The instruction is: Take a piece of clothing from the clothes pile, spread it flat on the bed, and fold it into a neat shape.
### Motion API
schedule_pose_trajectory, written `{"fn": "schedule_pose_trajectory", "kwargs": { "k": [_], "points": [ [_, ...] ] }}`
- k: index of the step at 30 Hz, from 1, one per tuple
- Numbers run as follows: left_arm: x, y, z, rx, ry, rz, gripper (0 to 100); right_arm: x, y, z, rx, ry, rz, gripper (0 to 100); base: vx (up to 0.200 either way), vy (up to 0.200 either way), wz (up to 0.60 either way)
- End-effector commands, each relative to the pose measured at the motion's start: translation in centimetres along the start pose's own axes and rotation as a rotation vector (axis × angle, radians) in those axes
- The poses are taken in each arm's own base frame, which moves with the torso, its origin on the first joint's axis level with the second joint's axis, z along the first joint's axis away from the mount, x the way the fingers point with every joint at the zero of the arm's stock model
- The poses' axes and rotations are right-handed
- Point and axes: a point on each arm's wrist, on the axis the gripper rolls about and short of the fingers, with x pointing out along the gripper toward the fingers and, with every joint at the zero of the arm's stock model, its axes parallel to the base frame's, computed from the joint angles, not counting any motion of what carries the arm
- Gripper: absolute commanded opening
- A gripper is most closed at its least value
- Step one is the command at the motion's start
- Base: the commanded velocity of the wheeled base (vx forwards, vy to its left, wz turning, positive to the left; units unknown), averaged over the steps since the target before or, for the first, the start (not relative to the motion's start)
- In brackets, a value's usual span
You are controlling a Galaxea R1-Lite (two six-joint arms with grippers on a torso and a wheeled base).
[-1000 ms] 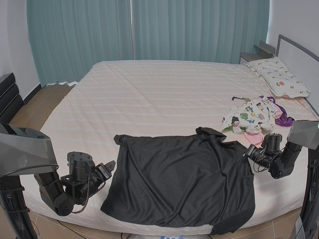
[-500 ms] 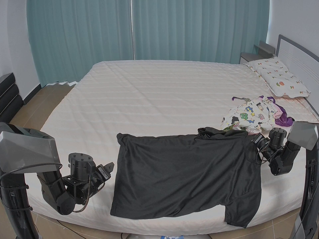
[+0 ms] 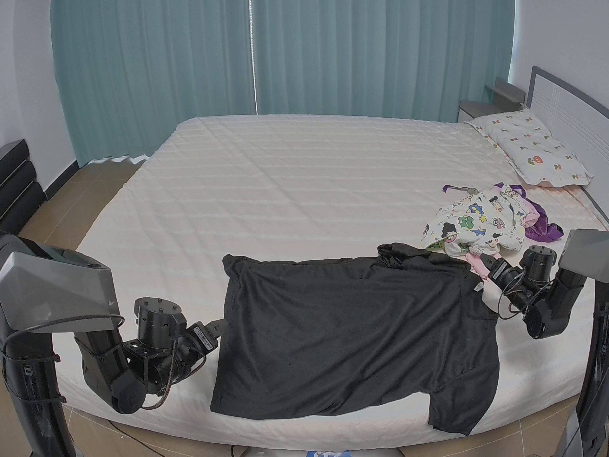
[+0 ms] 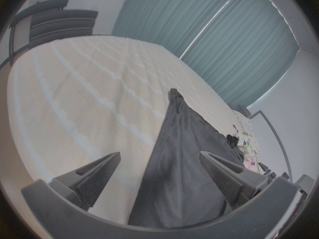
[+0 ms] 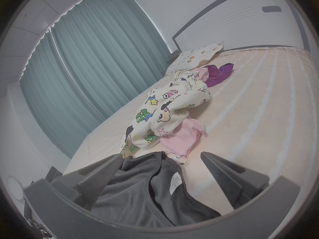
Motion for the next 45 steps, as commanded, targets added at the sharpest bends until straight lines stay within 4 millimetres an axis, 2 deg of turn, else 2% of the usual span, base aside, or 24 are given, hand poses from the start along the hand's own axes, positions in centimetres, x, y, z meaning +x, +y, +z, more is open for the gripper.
{"fn": "schedule_pose_trajectory", "kwargs": {
  "k": [1, 12, 18, 22, 23, 28, 31, 35, 36, 37, 45],
  "points": [
    [-0.6, 0.4, -0.8, 0.003, 0.071, -0.018, 100, -2.2, 0.6, 1.3, -0.001, 0.012, 0.036, 100, 0.000, 0.000, 0.00],
    [1.1, 0.3, -2.9, 0.046, 0.138, -0.014, 100, -2.7, 1.0, 0.1, -0.009, 0.063, 0.048, 100, 0.000, 0.000, 0.00],
    [1.3, 0.0, -3.0, 0.051, 0.140, -0.027, 100, -2.6, 1.2, -0.2, -0.012, 0.070, 0.054, 100, 0.000, 0.000, 0.00],
    [1.7, -0.1, -3.9, 0.072, 0.162, -0.024, 100, -2.7, 1.2, -0.4, -0.012, 0.074, 0.055, 100, 0.000, 0.000, 0.00],
    [1.9, 0.1, -4.1, 0.086, 0.168, -0.017, 0, -2.7, 1.2, -0.4, -0.012, 0.074, 0.055, 100, 0.000, 0.000, 0.00],
    [1.8, 0.4, -3.9, 0.100, 0.160, -0.004, 0, -2.7, 1.1, -0.4, -0.012, 0.075, 0.053, 100, 0.000, 0.000, 0.00],
    [1.4, 1.2, -3.1, 0.081, 0.145, 0.027, 0, -2.7, 1.1, -0.4, -0.012, 0.073, 0.053, 100, 0.000, 0.000, 0.00],
    [0.7, 1.9, -0.3, 0.031, 0.060, 0.051, 0, -2.7, 1.1, -0.3, -0.010, 0.071, 0.053, 100, 0.000, 0.000, 0.00],
    [0.7, 1.9, -0.3, 0.031, 0.060, 0.051, 0, -2.7, 1.1, -0.3, -0.010, 0.071, 0.053, 100, 0.000, 0.000, 0.00],
    [0.3, 2.2, 1.0, 0.022, 0.021, 0.054, 0, -2.7, 1.1, -0.3, -0.010, 0.072, 0.054, 100, 0.000, 0.000, 0.00],
    [-0.2, 3.2, 3.1, 0.036, -0.032, 0.095, 0, -2.7, 1.1, -0.4, -0.009, 0.076, 0.054, 100, 0.000, 0.000, 0.00]
  ]
}}
